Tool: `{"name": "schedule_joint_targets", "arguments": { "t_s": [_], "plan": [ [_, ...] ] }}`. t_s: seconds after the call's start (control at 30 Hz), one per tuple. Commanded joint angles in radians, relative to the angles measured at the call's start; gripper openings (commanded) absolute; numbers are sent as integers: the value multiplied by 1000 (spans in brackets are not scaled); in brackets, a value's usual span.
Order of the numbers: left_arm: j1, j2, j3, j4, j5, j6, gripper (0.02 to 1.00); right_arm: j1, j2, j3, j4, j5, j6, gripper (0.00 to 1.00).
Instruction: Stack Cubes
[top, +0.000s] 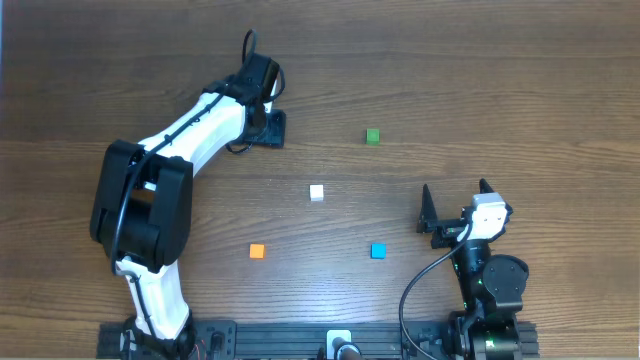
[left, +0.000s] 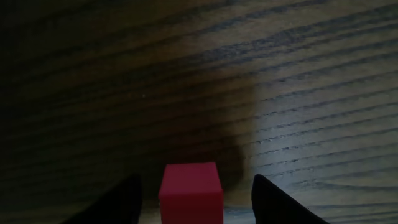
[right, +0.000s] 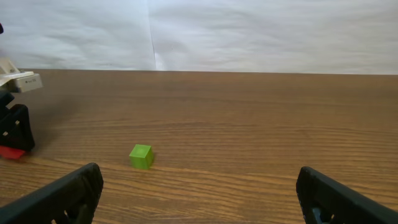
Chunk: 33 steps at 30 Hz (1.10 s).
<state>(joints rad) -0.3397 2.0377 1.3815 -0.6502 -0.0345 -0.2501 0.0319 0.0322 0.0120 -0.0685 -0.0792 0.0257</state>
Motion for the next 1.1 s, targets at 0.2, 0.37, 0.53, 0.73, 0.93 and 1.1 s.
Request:
{"name": "schedule_joint_targets", "arguments": {
  "t_s": [0.2,0.37,0.53,0.73,0.93,1.1],
  "plan": [
    [11,26,16,-1,-9,7,454,2,1,-6,-2,-3,-1,991],
    [11,26,16,-1,-9,7,371,2,1,-6,-2,-3,-2,993],
    [11,26,16,-1,-9,7,246,2,1,-6,-2,-3,-2,993],
    [11,23,19,-2,-20,-21,132,2,1,-6,-2,-3,-2,991],
    [-10,-45,65,-97,-34,-115,75,2,1,-6,-2,-3,-1,993],
    [-84,-164,94,-208,-46,-248,42,2,1,-6,-2,-3,-2,991]
  ]
}}
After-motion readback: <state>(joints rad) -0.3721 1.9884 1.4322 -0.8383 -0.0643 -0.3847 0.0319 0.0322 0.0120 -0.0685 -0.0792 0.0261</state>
